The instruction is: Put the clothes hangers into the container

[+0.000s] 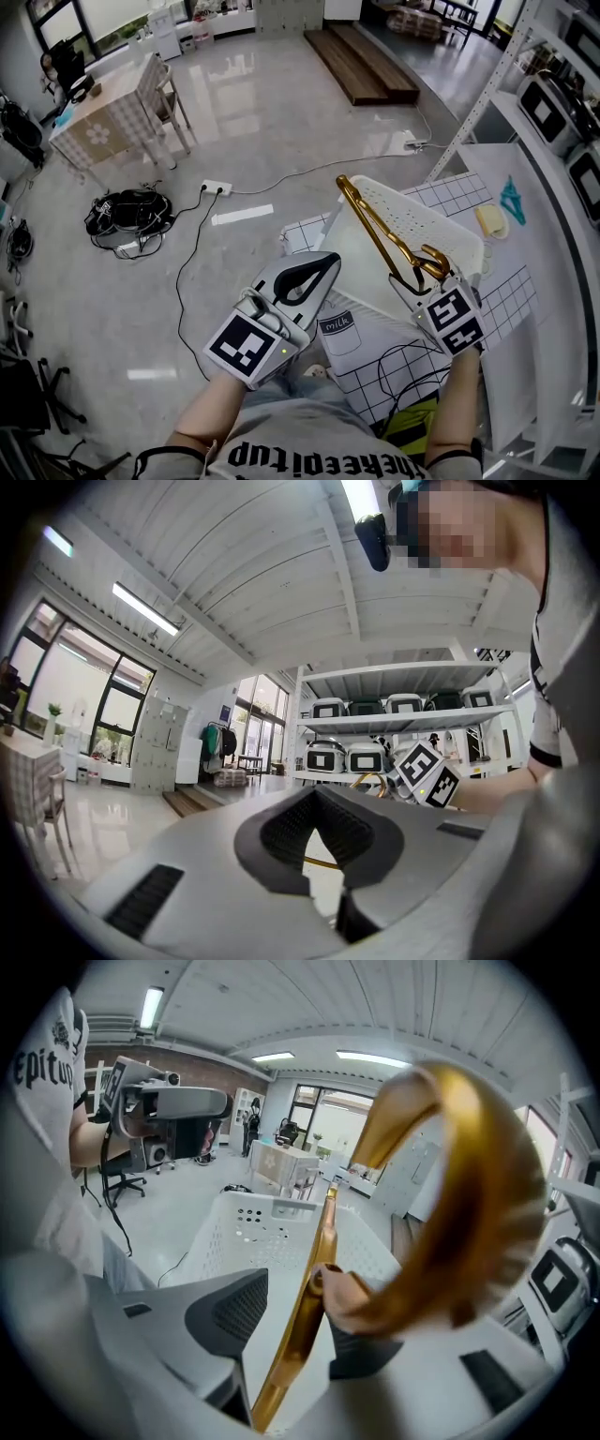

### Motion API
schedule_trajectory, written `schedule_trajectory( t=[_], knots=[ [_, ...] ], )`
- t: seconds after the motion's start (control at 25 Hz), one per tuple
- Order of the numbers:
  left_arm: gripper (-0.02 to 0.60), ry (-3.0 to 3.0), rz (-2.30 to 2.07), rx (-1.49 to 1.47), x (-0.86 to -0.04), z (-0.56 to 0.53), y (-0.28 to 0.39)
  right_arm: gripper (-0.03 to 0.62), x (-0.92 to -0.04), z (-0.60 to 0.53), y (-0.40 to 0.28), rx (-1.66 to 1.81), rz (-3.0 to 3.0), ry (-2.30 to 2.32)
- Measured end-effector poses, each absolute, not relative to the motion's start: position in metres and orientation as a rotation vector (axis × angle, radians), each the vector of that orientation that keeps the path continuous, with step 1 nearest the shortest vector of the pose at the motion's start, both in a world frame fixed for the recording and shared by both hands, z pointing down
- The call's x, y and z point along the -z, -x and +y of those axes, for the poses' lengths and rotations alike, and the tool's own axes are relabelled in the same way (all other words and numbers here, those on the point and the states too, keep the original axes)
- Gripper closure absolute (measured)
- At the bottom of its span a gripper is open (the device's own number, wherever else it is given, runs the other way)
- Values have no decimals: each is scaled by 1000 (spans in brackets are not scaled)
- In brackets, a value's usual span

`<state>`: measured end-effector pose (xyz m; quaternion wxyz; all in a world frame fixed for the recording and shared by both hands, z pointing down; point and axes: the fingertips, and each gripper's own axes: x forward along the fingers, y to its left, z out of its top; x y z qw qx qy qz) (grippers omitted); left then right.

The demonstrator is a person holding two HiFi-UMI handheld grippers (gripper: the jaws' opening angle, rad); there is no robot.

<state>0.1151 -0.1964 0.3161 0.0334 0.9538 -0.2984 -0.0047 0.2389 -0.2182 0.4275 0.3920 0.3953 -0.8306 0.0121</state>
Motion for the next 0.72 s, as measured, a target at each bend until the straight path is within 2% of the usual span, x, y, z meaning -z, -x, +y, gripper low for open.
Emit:
schedule_trajectory(
  t=[0.72],
  knots=[
    [569, -3102, -690, -87, -295, -211, -219, 379, -419, -215, -221, 91, -2072, -970]
  ],
)
